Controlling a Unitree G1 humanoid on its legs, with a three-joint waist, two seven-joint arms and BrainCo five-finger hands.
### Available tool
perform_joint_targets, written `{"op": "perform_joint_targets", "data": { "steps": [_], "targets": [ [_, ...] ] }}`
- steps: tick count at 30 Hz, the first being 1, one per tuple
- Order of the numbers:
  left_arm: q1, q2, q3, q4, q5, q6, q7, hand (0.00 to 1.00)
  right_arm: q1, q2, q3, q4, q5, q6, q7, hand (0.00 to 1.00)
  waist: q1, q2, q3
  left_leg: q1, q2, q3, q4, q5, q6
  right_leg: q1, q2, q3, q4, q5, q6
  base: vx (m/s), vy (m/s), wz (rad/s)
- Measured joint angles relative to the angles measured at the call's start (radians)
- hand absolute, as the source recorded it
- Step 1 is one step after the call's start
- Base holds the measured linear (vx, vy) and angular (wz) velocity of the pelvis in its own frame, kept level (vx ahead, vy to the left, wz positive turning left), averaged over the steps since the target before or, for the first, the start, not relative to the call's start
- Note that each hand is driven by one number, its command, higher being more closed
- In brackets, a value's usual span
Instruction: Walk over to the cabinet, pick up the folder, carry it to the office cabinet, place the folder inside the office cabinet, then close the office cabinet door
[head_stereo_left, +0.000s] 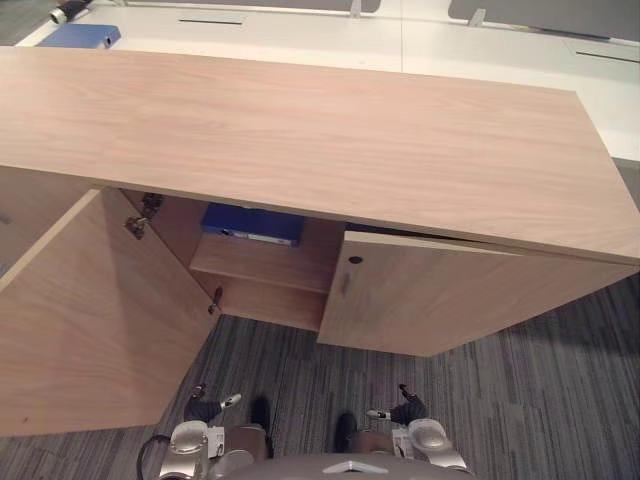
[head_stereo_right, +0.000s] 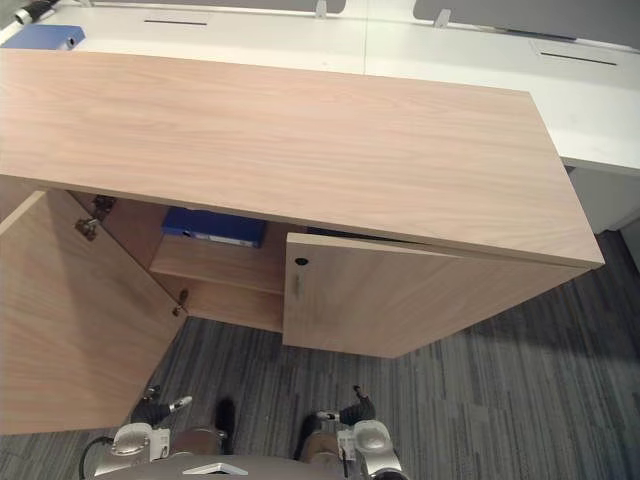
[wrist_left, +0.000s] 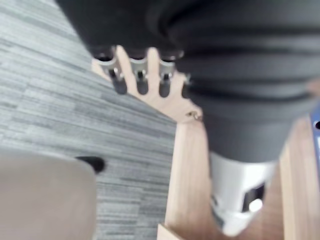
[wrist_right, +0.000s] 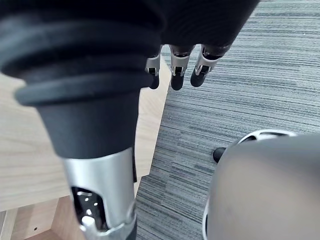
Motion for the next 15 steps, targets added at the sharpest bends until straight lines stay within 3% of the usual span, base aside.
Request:
{"op": "perform_joint_targets", "data": {
  "steps": [3, 4, 7, 15],
  "targets": [
    [0.005, -0.009, 0.0, -0.001, 0.0, -0.001, -0.006, 0.0, -0.004, -0.014, -0.019, 0.0, 0.006, 0.0, -0.012, 0.0, -0.023, 0.054, -0.023, 0.097, 0.023, 0.041, -0.171, -0.03, 0.009, -0.007, 0.029, -0.026, -0.043, 0.028, 0.012, -0.05, 0.132, 0.39],
    [-0.003, 0.001, 0.002, -0.001, 0.001, -0.001, -0.006, 0.0, -0.007, -0.002, -0.041, 0.009, 0.015, 0.005, -0.015, 0.0, -0.019, 0.04, -0.022, 0.117, 0.018, 0.04, -0.233, -0.003, 0.04, 0.001, 0.038, -0.036, -0.079, 0.057, 0.019, -0.04, 0.122, 0.35],
    [0.024, 0.024, 0.002, 0.002, 0.005, 0.001, -0.005, 0.0, 0.009, 0.05, -0.046, 0.019, 0.021, 0.005, -0.016, 0.0, -0.013, 0.012, -0.035, 0.141, -0.004, 0.012, -0.288, 0.034, 0.05, 0.058, 0.048, -0.043, -0.184, 0.123, 0.032, -0.01, 0.058, 0.22],
    [0.045, 0.016, 0.011, 0.03, 0.005, 0.007, -0.003, 0.0, -0.011, 0.041, -0.047, 0.055, 0.019, 0.006, -0.017, 0.0, -0.004, 0.025, -0.043, 0.184, -0.012, -0.031, -0.343, 0.073, 0.054, 0.104, 0.057, -0.055, -0.194, 0.126, 0.023, -0.04, -0.003, 0.13]
  ]
}}
